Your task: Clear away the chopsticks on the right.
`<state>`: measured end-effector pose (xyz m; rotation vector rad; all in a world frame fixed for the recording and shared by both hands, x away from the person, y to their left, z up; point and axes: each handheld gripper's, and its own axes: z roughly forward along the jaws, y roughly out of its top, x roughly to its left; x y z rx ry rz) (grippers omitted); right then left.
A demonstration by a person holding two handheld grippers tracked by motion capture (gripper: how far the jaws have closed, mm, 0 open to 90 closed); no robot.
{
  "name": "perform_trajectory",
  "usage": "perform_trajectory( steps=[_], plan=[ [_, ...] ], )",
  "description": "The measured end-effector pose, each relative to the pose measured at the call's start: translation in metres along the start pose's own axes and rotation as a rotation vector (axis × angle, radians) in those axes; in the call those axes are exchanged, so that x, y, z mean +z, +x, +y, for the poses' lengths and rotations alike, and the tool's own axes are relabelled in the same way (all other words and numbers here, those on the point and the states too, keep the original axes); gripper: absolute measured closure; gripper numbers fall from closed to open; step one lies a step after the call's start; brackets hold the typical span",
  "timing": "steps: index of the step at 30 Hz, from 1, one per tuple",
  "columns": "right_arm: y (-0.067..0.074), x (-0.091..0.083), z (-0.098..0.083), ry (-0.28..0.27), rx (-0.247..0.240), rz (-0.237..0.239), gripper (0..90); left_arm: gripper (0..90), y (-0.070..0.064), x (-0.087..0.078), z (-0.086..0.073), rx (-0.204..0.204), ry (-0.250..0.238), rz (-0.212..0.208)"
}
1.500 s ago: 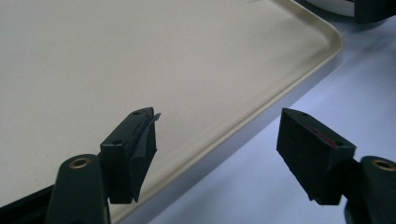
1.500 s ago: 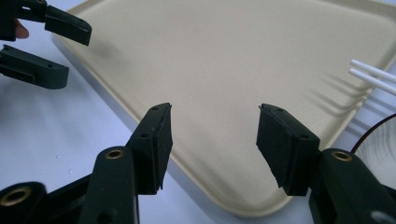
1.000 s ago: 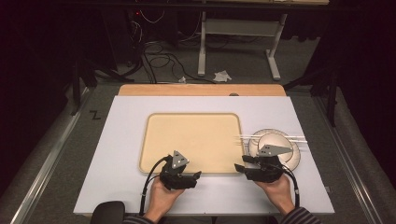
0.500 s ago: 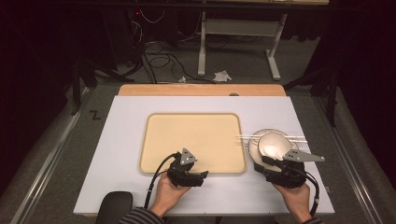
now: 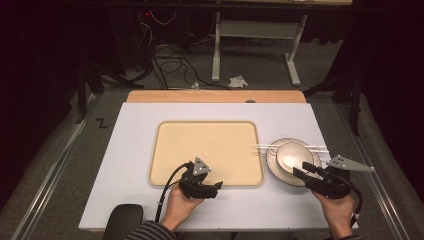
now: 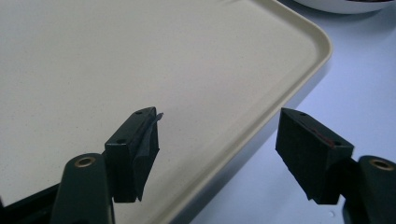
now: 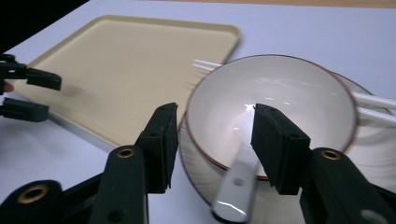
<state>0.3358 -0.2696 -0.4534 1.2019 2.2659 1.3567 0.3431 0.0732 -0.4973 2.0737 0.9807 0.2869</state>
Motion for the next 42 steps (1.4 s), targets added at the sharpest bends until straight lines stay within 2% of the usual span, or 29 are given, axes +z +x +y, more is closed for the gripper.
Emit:
perform_trajectory(
  steps=[2, 4, 5, 7, 8, 11, 15, 17, 18, 20, 22, 23, 28, 34, 37, 42],
  plan=[
    [-0.002, -0.003, -0.001, -0.007, 0.002, -0.011, 53.4, 30.1, 0.0, 0.001, 0.001, 0.003, 0.001, -0.002],
    [-0.005, -0.01, -0.003, -0.027, 0.001, -0.048, 56.0, 30.1, 0.0, 0.001, 0.001, 0.008, 0.004, -0.006],
    [-0.007, -0.015, -0.003, -0.05, -0.026, -0.081, 56.6, 30.1, -0.001, 0.0, 0.001, 0.011, 0.006, -0.005],
    [-0.007, -0.017, -0.002, -0.051, -0.04, -0.095, 56.8, 30.1, -0.001, 0.0, 0.001, 0.011, 0.005, -0.002],
    [-0.01, -0.021, 0.001, -0.044, -0.055, -0.117, 57.3, 30.1, 0.0, -0.002, 0.001, 0.012, -0.002, 0.005],
    [-0.02, -0.027, 0.003, -0.038, -0.005, -0.102, 58.1, 30.0, 0.002, -0.002, 0.001, 0.003, -0.004, 0.01],
    [-0.035, -0.037, 0.004, -0.021, 0.054, -0.133, 63.0, 29.6, 0.002, -0.001, 0.001, 0.001, -0.001, 0.012],
    [-0.037, -0.039, 0.004, -0.023, 0.061, -0.143, 63.4, 29.6, 0.001, -0.001, 0.001, 0.006, 0.002, 0.01],
    [-0.044, -0.045, 0.004, -0.032, 0.061, -0.18, 64.7, 30.8, 0.001, -0.001, 0.001, 0.009, 0.003, 0.011],
    [-0.048, -0.05, 0.005, -0.04, 0.055, -0.204, 65.0, 32.8, 0.0, 0.0, 0.001, 0.017, 0.01, 0.011],
    [-0.051, -0.052, 0.006, -0.042, 0.053, -0.209, 64.9, 33.4, 0.0, 0.0, 0.001, 0.018, 0.012, 0.011],
    [-0.058, -0.058, 0.007, -0.043, 0.063, -0.234, 64.9, 33.3, 0.0, 0.0, 0.001, 0.016, 0.011, 0.015],
    [-0.07, -0.064, 0.009, -0.032, 0.067, -0.266, 64.7, 34.1, 0.0, -0.002, 0.0, 0.015, 0.001, 0.025],
    [-0.073, -0.065, 0.014, -0.004, 0.068, -0.265, 66.0, 34.0, -0.001, -0.004, -0.002, 0.02, -0.004, 0.029],
    [-0.079, -0.06, 0.019, 0.03, 0.069, -0.243, 60.4, 33.9, 0.0, -0.007, -0.004, 0.002, -0.018, 0.026],
    [-0.087, -0.058, 0.024, 0.046, 0.067, -0.235, 63.9, 33.7, 0.003, -0.011, -0.006, -0.017, -0.017, 0.035]
  ],
)
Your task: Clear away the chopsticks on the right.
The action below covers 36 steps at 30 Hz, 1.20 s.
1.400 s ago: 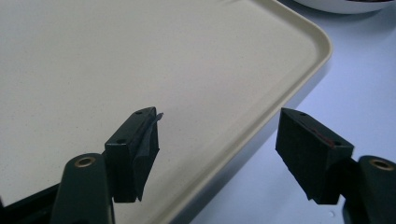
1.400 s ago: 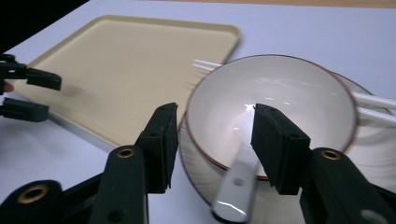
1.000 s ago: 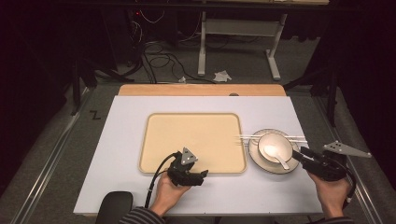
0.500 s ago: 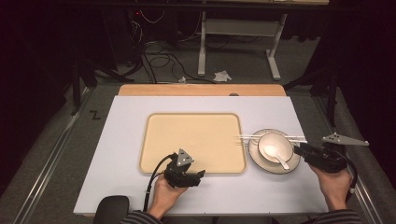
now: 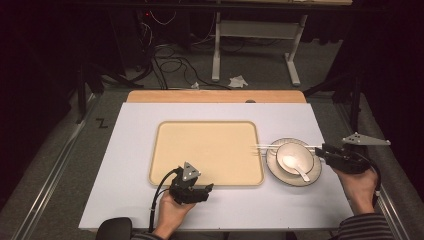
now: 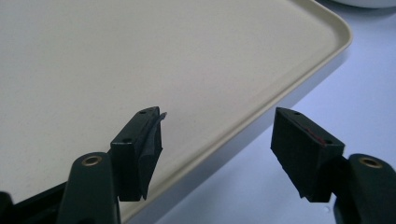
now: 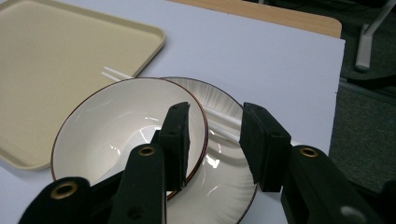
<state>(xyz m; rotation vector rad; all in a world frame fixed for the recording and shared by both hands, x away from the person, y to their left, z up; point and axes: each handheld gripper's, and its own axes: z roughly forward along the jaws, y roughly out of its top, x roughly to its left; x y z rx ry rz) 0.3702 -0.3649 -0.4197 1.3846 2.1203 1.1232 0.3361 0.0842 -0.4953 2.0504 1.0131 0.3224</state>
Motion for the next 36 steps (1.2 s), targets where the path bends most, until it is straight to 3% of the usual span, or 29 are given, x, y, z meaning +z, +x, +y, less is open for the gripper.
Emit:
perform_trajectory(
  steps=[6, 12, 18, 19, 24, 29, 36],
  plan=[
    [-0.009, 0.0, 0.009, -0.001, -0.022, -0.007, 62.7, 33.7, 0.002, -0.004, -0.005, -0.015, 0.004, 0.018],
    [-0.012, 0.01, 0.016, -0.008, -0.106, -0.046, 63.4, 33.7, 0.004, -0.01, -0.011, -0.034, 0.009, 0.041],
    [-0.017, 0.02, 0.022, 0.012, -0.074, -0.036, 61.8, 33.7, 0.005, -0.016, -0.015, -0.058, 0.003, 0.06],
    [-0.02, 0.023, 0.025, 0.048, -0.074, -0.037, 61.7, 33.7, 0.006, -0.018, -0.017, -0.064, 0.001, 0.065],
    [-0.027, 0.032, 0.031, 0.089, -0.064, -0.017, 62.1, 33.6, 0.007, -0.023, -0.023, -0.084, 0.007, 0.087],
    [-0.03, 0.045, 0.037, 0.121, -0.089, -0.025, 63.3, 33.7, 0.009, -0.029, -0.027, -0.104, 0.008, 0.106],
    [-0.037, 0.059, 0.043, 0.15, -0.111, 0.001, 64.3, 33.6, 0.01, -0.034, -0.033, -0.129, 0.007, 0.128]
  ],
)
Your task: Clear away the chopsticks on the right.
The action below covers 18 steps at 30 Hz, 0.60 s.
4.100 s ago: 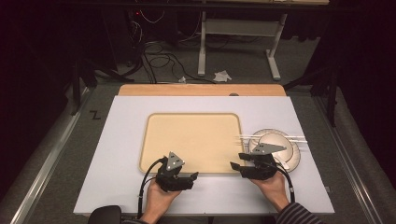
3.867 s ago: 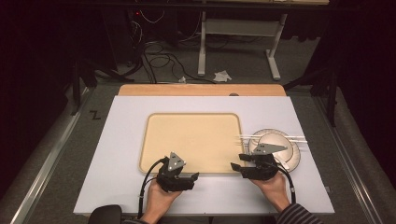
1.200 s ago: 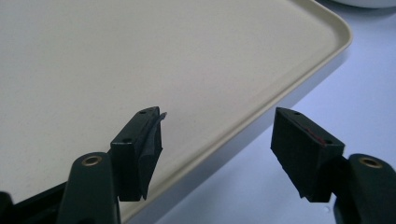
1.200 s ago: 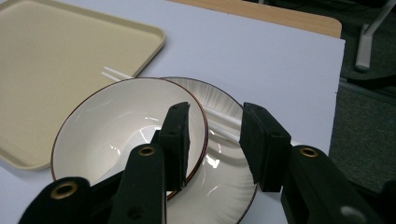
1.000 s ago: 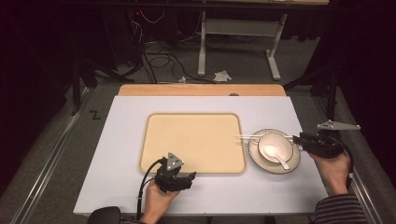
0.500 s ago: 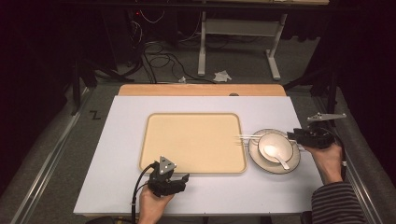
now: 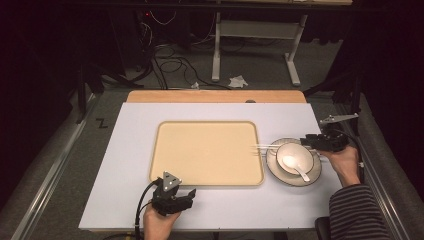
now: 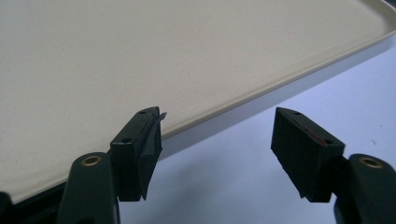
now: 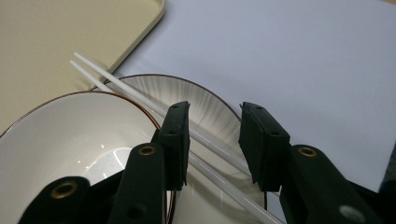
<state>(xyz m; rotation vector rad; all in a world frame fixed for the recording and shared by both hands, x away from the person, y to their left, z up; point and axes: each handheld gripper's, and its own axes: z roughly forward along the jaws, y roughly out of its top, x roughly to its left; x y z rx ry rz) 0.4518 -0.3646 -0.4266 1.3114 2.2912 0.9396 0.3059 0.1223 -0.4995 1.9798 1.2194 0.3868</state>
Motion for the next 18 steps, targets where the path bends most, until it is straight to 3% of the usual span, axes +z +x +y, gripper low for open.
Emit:
perform_trajectory(
  steps=[4, 10, 18],
  plan=[
    [-0.006, 0.005, 0.002, 0.003, 0.009, 0.02, 64.3, 33.6, 0.001, -0.002, -0.003, -0.012, 0.003, 0.012],
    [-0.007, 0.014, 0.009, 0.02, -0.014, 0.045, 64.7, 33.6, 0.002, -0.007, -0.007, -0.025, 0.003, 0.03],
    [-0.01, 0.032, 0.017, 0.069, -0.017, 0.091, 64.2, 33.7, 0.006, -0.015, -0.014, -0.057, -0.001, 0.056]
  ],
)
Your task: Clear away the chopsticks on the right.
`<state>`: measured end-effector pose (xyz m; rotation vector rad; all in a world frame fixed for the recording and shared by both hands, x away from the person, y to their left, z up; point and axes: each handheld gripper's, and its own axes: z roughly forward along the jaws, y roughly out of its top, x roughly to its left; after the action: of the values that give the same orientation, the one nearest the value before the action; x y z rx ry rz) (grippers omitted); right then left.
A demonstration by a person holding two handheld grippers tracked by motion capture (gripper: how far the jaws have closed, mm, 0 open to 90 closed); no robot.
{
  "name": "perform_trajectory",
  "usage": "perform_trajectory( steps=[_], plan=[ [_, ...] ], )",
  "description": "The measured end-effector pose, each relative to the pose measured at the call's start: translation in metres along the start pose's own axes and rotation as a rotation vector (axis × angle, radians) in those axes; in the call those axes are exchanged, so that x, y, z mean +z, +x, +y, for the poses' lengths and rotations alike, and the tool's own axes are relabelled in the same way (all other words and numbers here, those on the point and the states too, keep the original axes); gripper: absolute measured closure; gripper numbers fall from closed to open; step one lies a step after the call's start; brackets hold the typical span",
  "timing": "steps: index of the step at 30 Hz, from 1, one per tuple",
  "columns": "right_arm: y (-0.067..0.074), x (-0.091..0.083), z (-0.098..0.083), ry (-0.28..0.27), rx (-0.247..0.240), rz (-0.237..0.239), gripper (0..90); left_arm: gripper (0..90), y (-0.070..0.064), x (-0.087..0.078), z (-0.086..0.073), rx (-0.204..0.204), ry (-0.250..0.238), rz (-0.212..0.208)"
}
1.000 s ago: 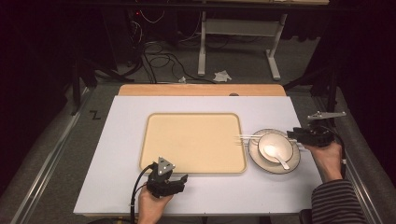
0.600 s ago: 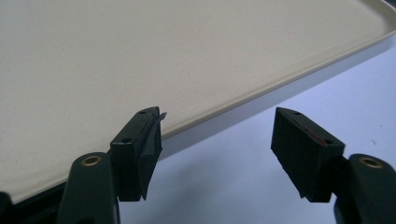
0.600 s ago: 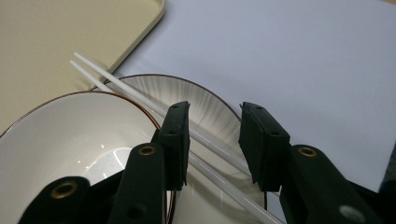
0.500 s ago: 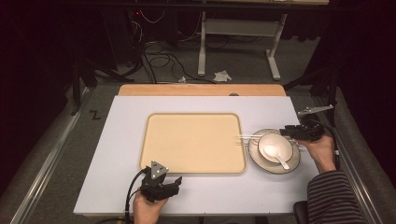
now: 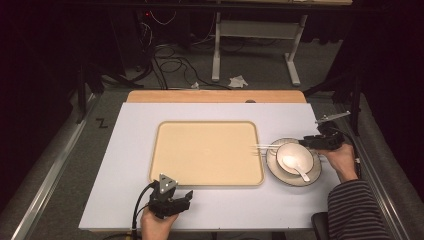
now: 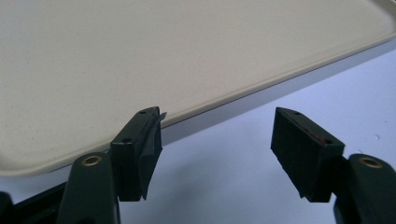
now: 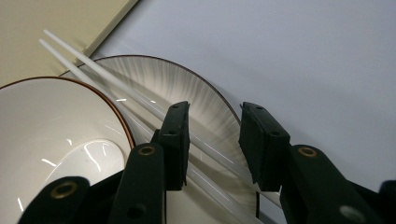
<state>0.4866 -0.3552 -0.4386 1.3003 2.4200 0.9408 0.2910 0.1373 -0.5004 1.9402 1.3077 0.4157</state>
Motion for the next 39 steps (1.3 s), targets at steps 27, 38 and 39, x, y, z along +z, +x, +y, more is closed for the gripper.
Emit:
perform_trajectory(
  steps=[27, 38, 39],
  plan=[
    [-0.008, 0.02, -0.001, 0.123, 0.0, 0.014, 65.2, 33.4, 0.001, -0.004, -0.004, -0.027, 0.001, -0.002],
    [-0.01, 0.023, -0.002, 0.132, 0.001, 0.018, 65.3, 33.4, 0.002, -0.005, -0.004, -0.048, -0.004, -0.013],
    [-0.01, 0.023, -0.002, 0.132, 0.001, 0.02, 65.4, 33.4, 0.001, -0.004, -0.004, -0.047, -0.003, -0.015]
  ],
)
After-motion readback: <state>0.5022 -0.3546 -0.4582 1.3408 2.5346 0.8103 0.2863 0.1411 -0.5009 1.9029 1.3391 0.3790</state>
